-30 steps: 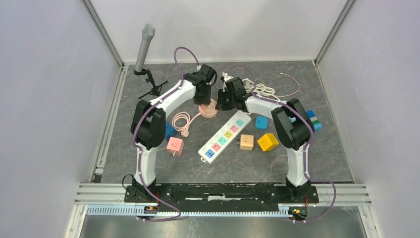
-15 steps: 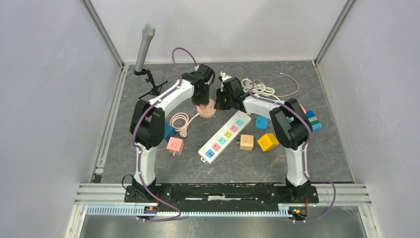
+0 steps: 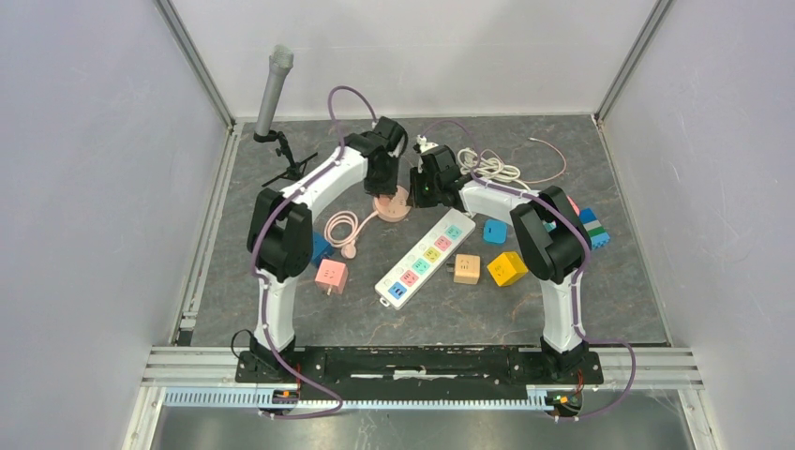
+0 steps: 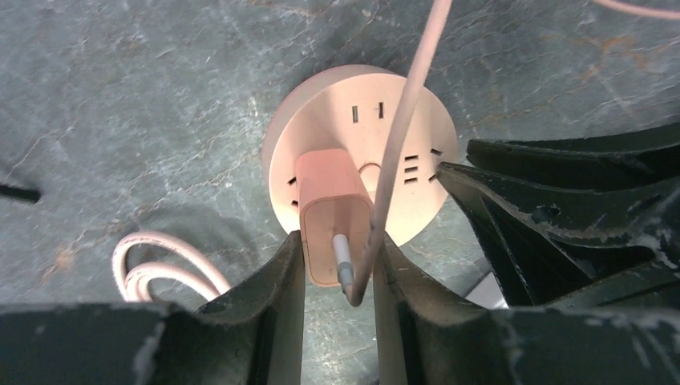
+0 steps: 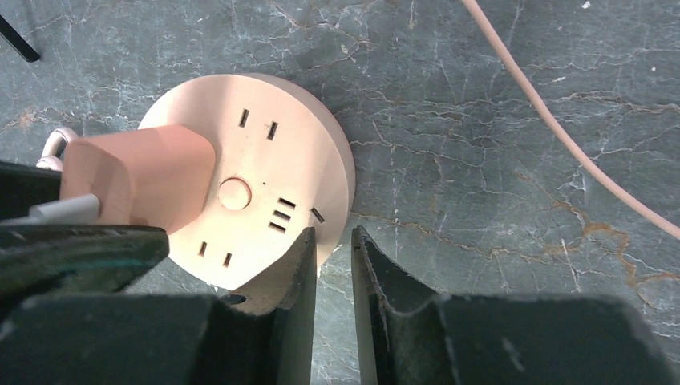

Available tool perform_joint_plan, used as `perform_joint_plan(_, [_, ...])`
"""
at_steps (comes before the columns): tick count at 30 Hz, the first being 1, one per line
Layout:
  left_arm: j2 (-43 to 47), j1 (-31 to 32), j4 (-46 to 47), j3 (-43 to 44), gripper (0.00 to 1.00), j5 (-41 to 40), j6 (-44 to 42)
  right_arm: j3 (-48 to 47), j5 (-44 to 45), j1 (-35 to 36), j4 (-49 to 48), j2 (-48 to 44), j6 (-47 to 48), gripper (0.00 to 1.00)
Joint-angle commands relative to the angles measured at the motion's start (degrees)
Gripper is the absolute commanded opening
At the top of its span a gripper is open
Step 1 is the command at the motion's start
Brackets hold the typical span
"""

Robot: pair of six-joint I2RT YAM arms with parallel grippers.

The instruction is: Pull the plug off the socket

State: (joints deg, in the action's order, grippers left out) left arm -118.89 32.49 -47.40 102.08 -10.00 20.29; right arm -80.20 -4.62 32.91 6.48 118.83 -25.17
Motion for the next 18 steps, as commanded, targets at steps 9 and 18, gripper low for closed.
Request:
perform_joint_plan(9, [2.14,-2.92,3.17,1.48,0.02,24.07,2.32,3.76,5.71,1.13,8.38,6.88,3.80,0.25])
perform_joint_plan(18, [-1.14,0.73,1.93,3.86,0.02,28.31,3.81,2.19,4.80,1.63,8.41,7.31,3.85,0.26])
